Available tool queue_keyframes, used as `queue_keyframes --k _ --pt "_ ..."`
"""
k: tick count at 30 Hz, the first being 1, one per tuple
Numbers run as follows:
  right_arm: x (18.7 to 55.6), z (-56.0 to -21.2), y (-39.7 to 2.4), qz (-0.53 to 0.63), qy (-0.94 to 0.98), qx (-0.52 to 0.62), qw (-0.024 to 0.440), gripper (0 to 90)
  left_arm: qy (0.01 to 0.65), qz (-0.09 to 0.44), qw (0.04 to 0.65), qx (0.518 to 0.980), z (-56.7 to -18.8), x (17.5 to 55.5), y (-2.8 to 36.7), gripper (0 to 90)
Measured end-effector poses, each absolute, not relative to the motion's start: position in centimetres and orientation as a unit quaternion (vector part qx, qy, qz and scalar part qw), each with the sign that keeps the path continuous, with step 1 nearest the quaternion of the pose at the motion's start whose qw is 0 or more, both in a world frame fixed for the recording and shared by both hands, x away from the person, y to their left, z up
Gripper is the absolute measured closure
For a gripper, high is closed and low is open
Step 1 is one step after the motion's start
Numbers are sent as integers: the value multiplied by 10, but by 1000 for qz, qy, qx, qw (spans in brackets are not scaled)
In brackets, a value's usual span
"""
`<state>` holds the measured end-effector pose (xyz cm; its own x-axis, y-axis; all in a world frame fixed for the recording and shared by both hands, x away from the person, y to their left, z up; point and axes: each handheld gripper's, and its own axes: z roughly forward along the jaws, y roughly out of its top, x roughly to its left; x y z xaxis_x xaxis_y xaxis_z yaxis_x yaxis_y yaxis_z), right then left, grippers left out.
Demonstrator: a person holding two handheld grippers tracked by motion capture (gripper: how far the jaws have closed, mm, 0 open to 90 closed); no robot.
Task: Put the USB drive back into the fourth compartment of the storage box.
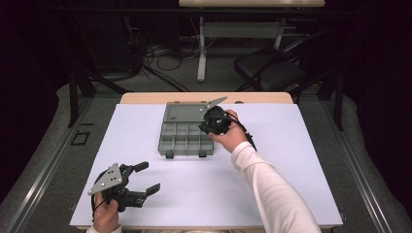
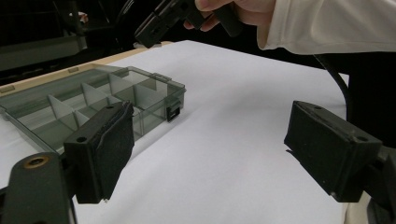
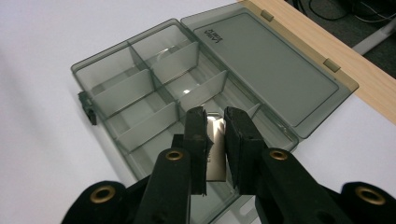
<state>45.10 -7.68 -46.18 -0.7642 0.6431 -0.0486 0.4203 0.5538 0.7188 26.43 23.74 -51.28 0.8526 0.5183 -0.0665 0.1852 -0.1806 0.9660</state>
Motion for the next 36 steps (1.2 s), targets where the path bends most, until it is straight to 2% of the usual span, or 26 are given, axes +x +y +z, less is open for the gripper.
queue_keyframes --k 25,36 --pt "478 -485 -81 335 868 327 167 791 231 140 596 757 -512 265 238 156" --pt "480 -497 -72 321 876 304 193 791 229 138 596 757 -513 265 237 156"
